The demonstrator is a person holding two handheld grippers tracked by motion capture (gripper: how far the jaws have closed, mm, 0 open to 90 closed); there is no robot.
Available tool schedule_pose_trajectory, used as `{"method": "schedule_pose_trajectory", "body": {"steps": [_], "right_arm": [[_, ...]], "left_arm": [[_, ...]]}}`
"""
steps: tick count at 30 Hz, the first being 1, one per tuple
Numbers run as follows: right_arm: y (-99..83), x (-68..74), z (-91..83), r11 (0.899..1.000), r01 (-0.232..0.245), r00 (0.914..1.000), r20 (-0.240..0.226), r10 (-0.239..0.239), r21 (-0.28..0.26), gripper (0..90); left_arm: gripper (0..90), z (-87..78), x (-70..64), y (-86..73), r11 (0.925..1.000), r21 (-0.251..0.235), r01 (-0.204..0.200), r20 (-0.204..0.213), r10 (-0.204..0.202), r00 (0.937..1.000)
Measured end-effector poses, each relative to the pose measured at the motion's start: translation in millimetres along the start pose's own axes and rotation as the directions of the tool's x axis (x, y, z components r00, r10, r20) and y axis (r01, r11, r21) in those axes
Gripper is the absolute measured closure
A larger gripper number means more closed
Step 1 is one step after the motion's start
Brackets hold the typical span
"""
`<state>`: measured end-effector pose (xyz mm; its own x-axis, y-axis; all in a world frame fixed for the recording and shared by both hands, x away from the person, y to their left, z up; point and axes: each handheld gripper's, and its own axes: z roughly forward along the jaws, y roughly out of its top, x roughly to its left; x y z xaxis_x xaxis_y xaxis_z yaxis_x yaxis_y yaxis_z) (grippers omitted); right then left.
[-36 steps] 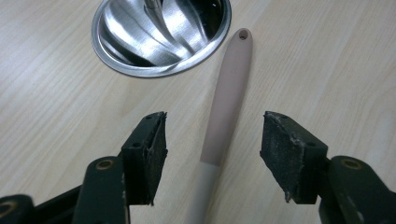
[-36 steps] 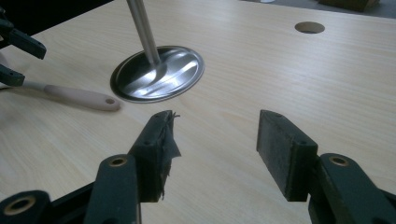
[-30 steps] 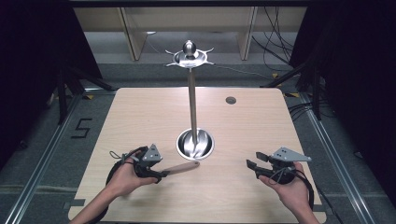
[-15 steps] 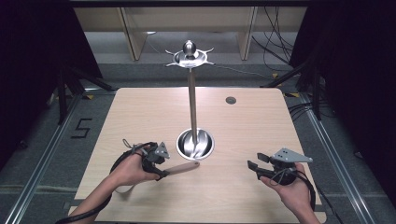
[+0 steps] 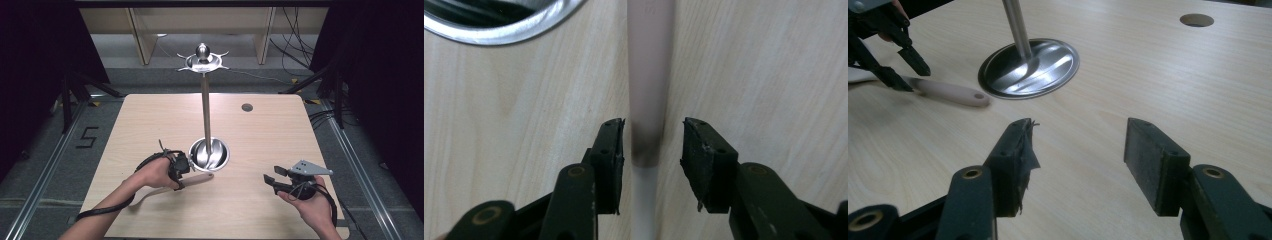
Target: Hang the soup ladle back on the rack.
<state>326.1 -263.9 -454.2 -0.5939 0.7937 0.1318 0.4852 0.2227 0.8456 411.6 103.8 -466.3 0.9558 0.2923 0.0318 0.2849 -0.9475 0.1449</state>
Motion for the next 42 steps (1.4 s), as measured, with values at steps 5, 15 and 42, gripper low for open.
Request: {"method": "schedule_pose_trajectory", "body": {"steps": [5, 15, 42], "right_arm": [[0.2, 1.1, -1.3, 1.000, -0.013, 0.9999, -0.011, 0.014, 0.018, 45.4], [0.1, 0.3, -0.5, 1.000, -0.002, 1.0000, -0.009, 0.002, 0.011, 45.3], [0.0, 3.7, 0.3, 1.000, -0.021, 0.9997, -0.015, 0.022, 0.021, 45.2]], "left_arm": [[63.8, 6.1, 3.7, 6.5, 0.9998, 0.018, 0.011, 0.033, -0.011, 0.9994], [73.0, 12.6, 4.4, 9.8, 0.9987, 0.052, 0.001, 0.037, -0.003, 0.9993], [74.1, -74.5, -6.7, -95.6, 0.7376, -0.628, 0.248, -0.068, -0.369, 0.9268]]}}
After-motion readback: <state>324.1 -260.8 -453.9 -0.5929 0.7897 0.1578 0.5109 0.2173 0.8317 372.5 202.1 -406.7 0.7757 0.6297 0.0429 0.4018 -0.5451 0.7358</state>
